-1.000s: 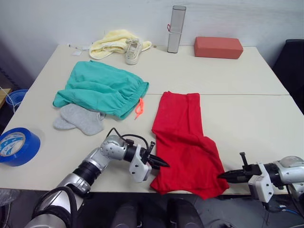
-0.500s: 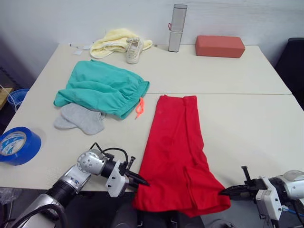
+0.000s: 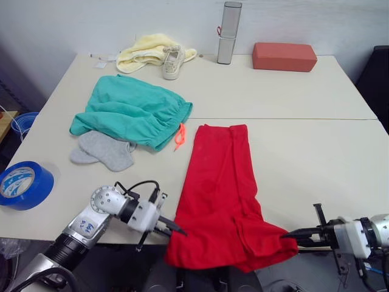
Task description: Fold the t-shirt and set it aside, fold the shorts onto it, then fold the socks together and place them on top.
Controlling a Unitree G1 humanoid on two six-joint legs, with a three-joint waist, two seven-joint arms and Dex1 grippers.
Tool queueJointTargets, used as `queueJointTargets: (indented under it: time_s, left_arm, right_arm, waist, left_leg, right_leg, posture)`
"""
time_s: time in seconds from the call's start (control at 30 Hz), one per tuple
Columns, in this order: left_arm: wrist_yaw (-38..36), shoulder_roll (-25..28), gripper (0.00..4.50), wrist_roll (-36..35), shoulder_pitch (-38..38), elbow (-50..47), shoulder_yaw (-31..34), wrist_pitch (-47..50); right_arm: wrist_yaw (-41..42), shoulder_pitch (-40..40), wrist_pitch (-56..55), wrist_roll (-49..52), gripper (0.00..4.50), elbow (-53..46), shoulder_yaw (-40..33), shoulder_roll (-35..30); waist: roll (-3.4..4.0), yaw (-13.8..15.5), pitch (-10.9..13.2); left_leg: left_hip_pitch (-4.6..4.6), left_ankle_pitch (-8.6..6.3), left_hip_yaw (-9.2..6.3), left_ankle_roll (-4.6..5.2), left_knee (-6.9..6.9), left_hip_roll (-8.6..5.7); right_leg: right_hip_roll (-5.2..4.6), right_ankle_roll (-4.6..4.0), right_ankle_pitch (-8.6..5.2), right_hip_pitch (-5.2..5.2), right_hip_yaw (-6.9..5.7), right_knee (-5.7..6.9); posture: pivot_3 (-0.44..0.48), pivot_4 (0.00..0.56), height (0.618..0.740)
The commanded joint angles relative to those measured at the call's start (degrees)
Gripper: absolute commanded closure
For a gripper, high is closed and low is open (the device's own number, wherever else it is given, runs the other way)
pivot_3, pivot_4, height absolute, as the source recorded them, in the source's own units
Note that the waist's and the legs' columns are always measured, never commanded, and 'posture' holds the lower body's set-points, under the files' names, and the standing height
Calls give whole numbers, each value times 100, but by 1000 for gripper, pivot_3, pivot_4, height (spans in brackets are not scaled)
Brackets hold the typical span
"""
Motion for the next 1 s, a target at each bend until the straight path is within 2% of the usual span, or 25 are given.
queueJointTargets:
  time_s: [0.03, 0.17, 0.23, 0.37, 0.53, 0.63, 0.73, 1.0]
  left_arm:
    - [67, -24, 4461, -500, -307, -132, 440, 1145]
    - [516, -308, 4461, -846, -1003, 280, 831, 2585]
    - [973, -630, 4461, -984, -1501, 730, 1056, 3349]
    - [1682, -1393, 4461, -813, -2568, 2147, 1356, 4280]
    - [2445, -2017, 4461, -229, -3387, 3616, 1608, 4358]
    - [2811, -2352, 4461, -163, -3792, 4359, 1967, 4260]
    - [3302, -2590, 4461, 15, -4123, 5084, 2315, 4057]
    - [3357, -2961, 4461, 355, -4365, 5672, 2675, 3767]
  right_arm:
    - [-317, -253, 1108, 393, 4500, -413, -512, 143]
    - [-745, -1024, 2389, 464, 4500, -308, -642, 540]
    - [-857, -1595, 3050, 345, 4500, -91, -561, 709]
    - [-1799, -3142, 4414, -154, 4500, 706, -273, 1501]
    - [-2539, -4190, 5246, -819, 4500, 1520, -288, 2280]
    - [-2808, -4480, 5219, -1196, 4500, 1933, -425, 2605]
    - [-2980, -4688, 5185, -1463, 4500, 2293, -542, 2840]
    - [-3362, -4751, 5777, -1702, 4500, 2586, -985, 3000]
  waist:
    - [-2, 1, 1]
    - [-20, 25, 15]
    - [-22, 45, 18]
    - [-45, 71, 30]
    - [-57, 95, 35]
    - [-66, 103, 41]
    - [-73, 97, 45]
    - [-77, 50, 47]
  left_leg:
    - [-2, 1, -1, 1, 0, 0]
    - [-10, 8, -2, -13, 2, -1]
    - [-18, 18, -2, -27, 8, -2]
    - [-42, 23, -6, -27, 25, -5]
    - [-128, 57, 0, -28, 43, -18]
    - [-176, 64, 4, -24, 45, -22]
    - [-179, 72, 11, -10, 46, -34]
    - [-175, 94, 19, 30, 46, -83]
  right_leg:
    - [0, 0, 0, -2, 0, 0]
    - [0, 3, 1, -6, -5, -2]
    - [0, 6, 3, -10, -7, -1]
    - [3, 14, 8, -22, -18, 4]
    - [7, 24, 14, -104, -24, 58]
    - [18, 25, 14, -143, -45, 62]
    - [39, 46, 24, -143, -62, 59]
    - [-13, 95, 53, -140, -33, 61]
  posture:
    - [0, 150, 740]
    - [0, 150, 740]
    - [0, 150, 740]
    - [0, 150, 740]
    - [0, 150, 740]
    - [0, 150, 740]
    - [0, 150, 740]
    - [0, 150, 740]
